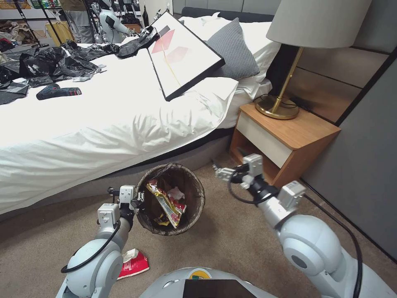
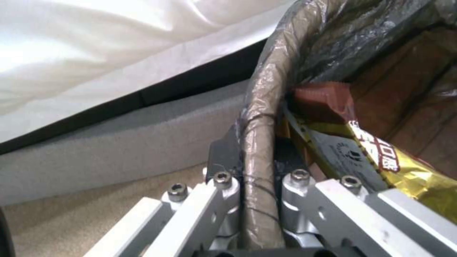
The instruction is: Pick up the trash bin, then pick up the garbage from the floor and place it into the trash bin.
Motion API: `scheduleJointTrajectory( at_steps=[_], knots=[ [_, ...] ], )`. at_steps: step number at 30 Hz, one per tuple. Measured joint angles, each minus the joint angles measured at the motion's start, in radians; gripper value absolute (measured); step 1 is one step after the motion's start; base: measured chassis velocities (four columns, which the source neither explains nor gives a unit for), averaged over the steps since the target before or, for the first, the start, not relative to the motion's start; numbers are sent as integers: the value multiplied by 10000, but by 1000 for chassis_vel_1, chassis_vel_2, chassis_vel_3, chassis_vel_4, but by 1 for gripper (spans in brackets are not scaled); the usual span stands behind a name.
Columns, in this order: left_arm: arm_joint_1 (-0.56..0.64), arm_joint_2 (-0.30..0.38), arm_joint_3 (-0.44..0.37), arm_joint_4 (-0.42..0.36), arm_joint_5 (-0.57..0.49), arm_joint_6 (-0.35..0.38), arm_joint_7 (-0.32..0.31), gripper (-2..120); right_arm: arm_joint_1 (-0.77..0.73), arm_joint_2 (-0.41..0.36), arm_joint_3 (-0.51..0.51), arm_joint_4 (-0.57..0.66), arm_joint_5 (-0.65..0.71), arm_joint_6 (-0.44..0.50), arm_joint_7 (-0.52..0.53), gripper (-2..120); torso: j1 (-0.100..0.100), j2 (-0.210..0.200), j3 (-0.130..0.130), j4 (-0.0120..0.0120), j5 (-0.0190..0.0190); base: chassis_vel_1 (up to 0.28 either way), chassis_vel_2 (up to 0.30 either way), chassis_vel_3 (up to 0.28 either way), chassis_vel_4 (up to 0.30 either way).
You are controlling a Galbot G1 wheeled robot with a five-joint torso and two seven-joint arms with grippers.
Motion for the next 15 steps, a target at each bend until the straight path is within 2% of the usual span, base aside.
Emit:
scheduleJointTrajectory(
  at_steps=[4,8,9,11,15],
  knots=[
    [10,-29,-41,-61,11,-22,-1,5,-926,523,714,8,-1013,624,-265,100,0,0,0,-1,-1,0,0,0,0],
    [-7,-6,-143,-111,136,-130,27,5,-2362,2158,1383,-487,-3670,2203,-736,100,0,0,0,-3,-1,0,0,0,0],
    [-7,-6,-143,-111,136,-130,27,5,-2362,2158,1383,-487,-3670,2203,-736,100,0,0,0,-3,-1,0,0,0,0],
    [-48,6,-183,-115,232,-165,94,5,-2835,3081,1529,-897,-4551,2997,-915,100,0,0,0,0,-1,0,0,0,0],
    [-160,26,-209,-116,221,-165,166,5,-3311,3877,1595,-1352,-5344,3942,-997,100,0,0,0,2,-3,0,0,0,0]
  ],
)
